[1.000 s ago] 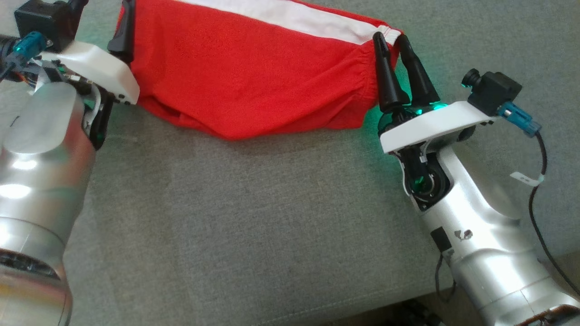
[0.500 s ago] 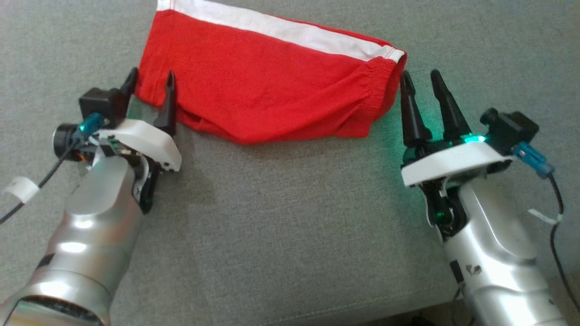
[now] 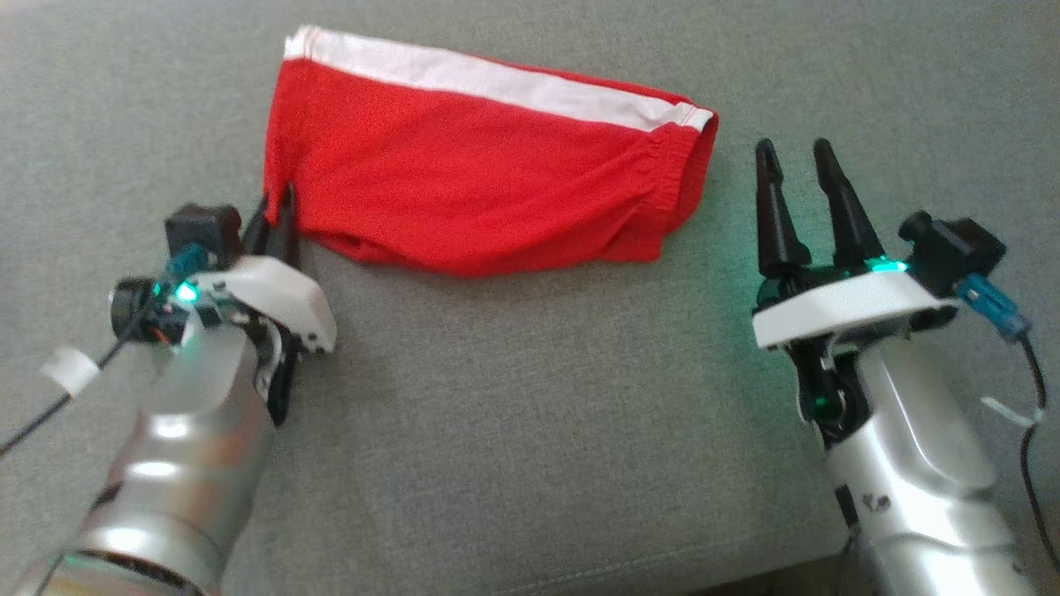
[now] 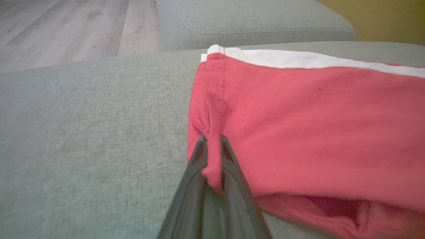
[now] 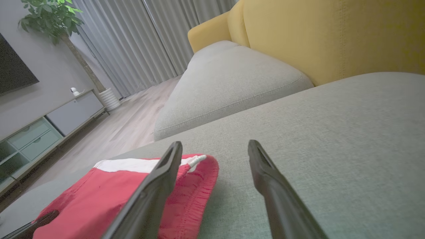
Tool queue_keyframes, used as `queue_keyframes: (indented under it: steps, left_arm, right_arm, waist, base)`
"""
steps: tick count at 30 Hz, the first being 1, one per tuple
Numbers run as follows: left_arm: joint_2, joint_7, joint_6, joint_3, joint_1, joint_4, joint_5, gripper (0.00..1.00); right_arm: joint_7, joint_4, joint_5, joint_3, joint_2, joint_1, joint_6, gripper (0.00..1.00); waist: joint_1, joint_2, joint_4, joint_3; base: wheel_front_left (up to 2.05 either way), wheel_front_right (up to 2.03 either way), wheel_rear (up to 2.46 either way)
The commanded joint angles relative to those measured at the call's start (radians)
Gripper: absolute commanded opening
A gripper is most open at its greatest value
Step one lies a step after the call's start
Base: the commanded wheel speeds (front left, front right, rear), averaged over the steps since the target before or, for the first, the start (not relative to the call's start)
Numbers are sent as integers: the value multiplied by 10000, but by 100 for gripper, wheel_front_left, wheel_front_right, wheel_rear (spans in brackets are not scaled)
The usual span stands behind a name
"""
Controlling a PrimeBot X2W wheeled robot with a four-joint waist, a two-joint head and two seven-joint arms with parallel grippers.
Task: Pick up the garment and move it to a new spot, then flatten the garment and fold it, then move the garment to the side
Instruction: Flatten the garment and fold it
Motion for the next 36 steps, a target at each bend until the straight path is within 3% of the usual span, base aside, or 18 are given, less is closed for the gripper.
queue_keyframes:
  steps: [1,10,19,20,21,22,29,36]
  left_arm:
    - [183,6,49,259,564,32,-99,0]
    - [-108,-6,627,1472,2957,-2340,13,0]
    - [-599,-8,974,2434,4991,-3954,705,0]
    - [-650,-8,978,2538,5150,-4106,809,25]
    - [-691,-8,985,2627,5270,-4282,950,87]
    - [-730,-8,998,2737,5380,-4432,1062,100]
    - [-929,-8,774,3088,5875,-5173,1952,100]
    - [-976,-8,555,2932,6070,-5237,1887,100]
  right_arm:
    - [-107,-350,-269,-43,150,313,-7,100]
    - [-107,1,-944,-492,150,1242,-7,100]
    - [-107,235,-1093,-481,150,1833,-7,100]
    - [-107,249,-1071,-437,150,1851,-7,100]
    - [-107,239,-1044,-370,150,1840,-7,100]
    - [-107,212,-1040,-283,150,1801,-7,100]
    - [-107,292,-669,611,150,706,-7,100]
    - [-107,2044,-1485,349,151,-80,-7,100]
  waist:
    - [0,0,136,-281]
    - [0,0,1017,-1568]
    - [0,0,1562,-2139]
    - [0,0,1603,-2168]
    - [0,0,1652,-2177]
    - [0,0,1697,-2191]
    - [0,0,2243,-2093]
    - [0,0,2982,-1926]
  base:
    - [0,0,0]
    - [0,0,0]
    - [0,0,0]
    - [0,0,0]
    - [0,0,0]
    - [0,0,0]
    - [0,0,0]
    - [0,0,0]
